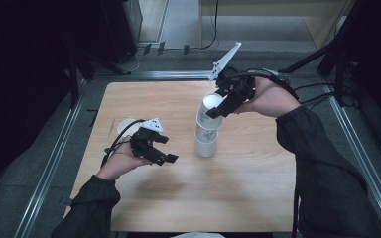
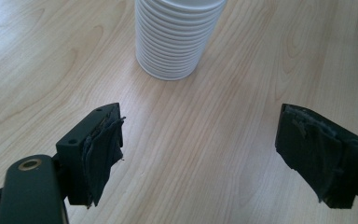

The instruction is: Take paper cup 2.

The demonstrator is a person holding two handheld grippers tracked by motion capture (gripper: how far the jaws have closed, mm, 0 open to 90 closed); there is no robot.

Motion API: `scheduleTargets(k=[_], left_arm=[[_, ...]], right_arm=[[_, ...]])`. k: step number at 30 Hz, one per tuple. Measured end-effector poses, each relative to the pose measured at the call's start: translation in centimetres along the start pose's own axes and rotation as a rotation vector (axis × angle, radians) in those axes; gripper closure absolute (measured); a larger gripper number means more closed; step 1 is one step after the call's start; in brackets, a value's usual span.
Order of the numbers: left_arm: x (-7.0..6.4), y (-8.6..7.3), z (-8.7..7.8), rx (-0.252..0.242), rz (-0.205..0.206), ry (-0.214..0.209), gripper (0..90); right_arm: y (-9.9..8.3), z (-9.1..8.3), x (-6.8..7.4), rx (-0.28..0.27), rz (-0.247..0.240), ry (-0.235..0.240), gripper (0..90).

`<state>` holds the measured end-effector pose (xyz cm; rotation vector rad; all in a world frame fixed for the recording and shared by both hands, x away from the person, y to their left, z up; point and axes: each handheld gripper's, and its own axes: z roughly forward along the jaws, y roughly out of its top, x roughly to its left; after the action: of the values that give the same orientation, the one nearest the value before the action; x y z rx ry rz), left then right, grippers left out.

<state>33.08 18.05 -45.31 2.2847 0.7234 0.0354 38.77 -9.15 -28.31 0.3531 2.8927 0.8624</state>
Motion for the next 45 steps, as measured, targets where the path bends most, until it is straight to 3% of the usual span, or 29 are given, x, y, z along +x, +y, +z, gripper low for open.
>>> scheduleTargets(k=[5,6,8,11,15,22,28,38,45], left_arm=[[0.0,0.0,-0.1,-0.004,-0.001,-0.001,14.9],[0.0,0.0,-0.1,-0.004,-0.004,-0.003,14.9],[0.0,0.0,-0.2,-0.011,-0.004,0.002,14.9],[-0.1,0.0,-0.3,-0.02,0.002,0.003,14.9],[-0.2,0.1,-0.4,-0.033,0.017,0.001,14.9],[-0.4,0.2,-0.4,-0.042,0.034,-0.008,15.0],[-0.6,0.4,-0.3,-0.059,0.054,-0.036,15.0],[-1.2,0.9,0.4,-0.078,0.083,-0.09,15.1],[-1.6,1.3,1.4,-0.066,0.096,-0.106,15.1]], right_arm=[[0.0,-1.7,1.3,-0.02,-0.008,0.02,34.8],[-0.1,-1.7,1.6,-0.022,-0.022,0.025,34.9],[-0.4,-1.8,2.4,-0.02,-0.045,-0.009,35.2],[-1.2,-1.9,3.5,-0.059,-0.05,0.03,35.3],[-2.7,-1.3,4.5,-0.056,-0.051,0.04,35.3],[-5.6,0.7,5.6,-0.06,-0.028,0.068,35.2],[-8.1,3.7,6.1,-0.045,-0.007,0.099,35.3],[-11.2,7.2,6.1,-0.114,0.056,0.142,35.4],[-12.5,9.1,5.8,-0.165,0.095,0.168,35.3]])
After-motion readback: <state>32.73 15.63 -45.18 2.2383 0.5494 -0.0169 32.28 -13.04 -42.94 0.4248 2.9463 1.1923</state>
